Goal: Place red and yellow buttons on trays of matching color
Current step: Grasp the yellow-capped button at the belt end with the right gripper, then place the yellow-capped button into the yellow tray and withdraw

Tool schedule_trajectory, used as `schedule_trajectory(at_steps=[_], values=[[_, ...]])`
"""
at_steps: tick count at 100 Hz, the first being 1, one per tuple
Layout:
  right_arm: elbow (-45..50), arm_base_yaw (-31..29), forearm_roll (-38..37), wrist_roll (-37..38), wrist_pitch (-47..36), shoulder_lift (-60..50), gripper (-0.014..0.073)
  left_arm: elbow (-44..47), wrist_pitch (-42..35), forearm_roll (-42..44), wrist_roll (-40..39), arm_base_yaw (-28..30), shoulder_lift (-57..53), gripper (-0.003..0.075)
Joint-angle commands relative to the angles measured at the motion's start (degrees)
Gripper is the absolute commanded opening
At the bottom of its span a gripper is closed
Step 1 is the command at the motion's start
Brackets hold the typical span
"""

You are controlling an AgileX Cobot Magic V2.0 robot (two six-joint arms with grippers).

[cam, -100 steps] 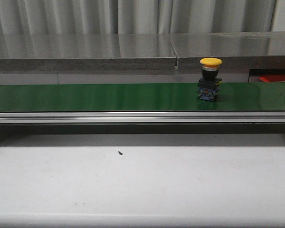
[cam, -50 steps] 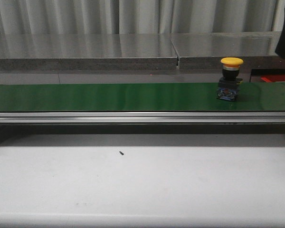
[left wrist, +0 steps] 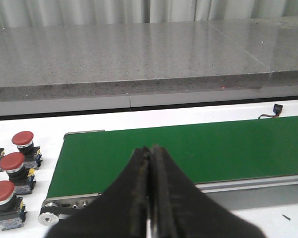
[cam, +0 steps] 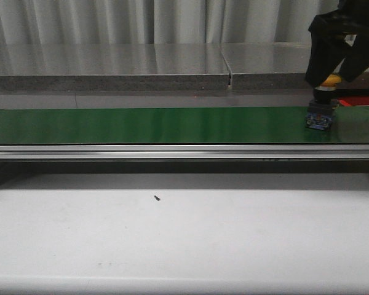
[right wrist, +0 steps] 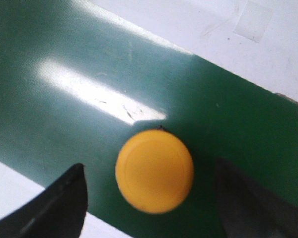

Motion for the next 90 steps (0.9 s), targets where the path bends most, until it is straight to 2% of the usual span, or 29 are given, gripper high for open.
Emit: schedule_trajectory(at_steps=[1, 13, 30, 35, 51, 71, 90], values=[[-3.00, -0.33, 0.20, 0.78, -0.69, -0.74, 0.0435, -1.66, -4.61, -0.91, -0.16, -0.48, 0.13, -0.0019], [-3.66, -0.33, -0.16, 1.97, 0.04, 1.05, 0.0351, -1.66, -4.61, -0.91, -0.16, -0.48, 0.13, -0.0019], [-3.77, -0.47, -3.65, 5.44, 1.32, 0.23, 0.0125, -1.66, -4.61, -0.91, -0.16, -0.48, 0.13, -0.0019], [-3.83, -0.98, -4.13, 5.88, 1.77, -0.82, 0.0089, -1.66, -4.61, -0.91, -0.16, -0.48, 0.13, -0.0019], [-3.83, -5.63, -3.85, 7.22, 4.08, -5.80, 0.0087, -1.66, -4.61, -0.91, -0.16, -0.48, 0.13, -0.0019], [-3.71, -17.39, -2.14, 7.22, 10.96, -8.22, 0.0087, -1.66, -4.61, -0.91, -0.16, -0.48, 0.13, -0.0019], [-2.96, -26.06, 1.32, 7.16, 9.04, -7.80, 0.0087, -1.66, -4.61, -0.91, -0.16, -0.48, 0.13, -0.0019]])
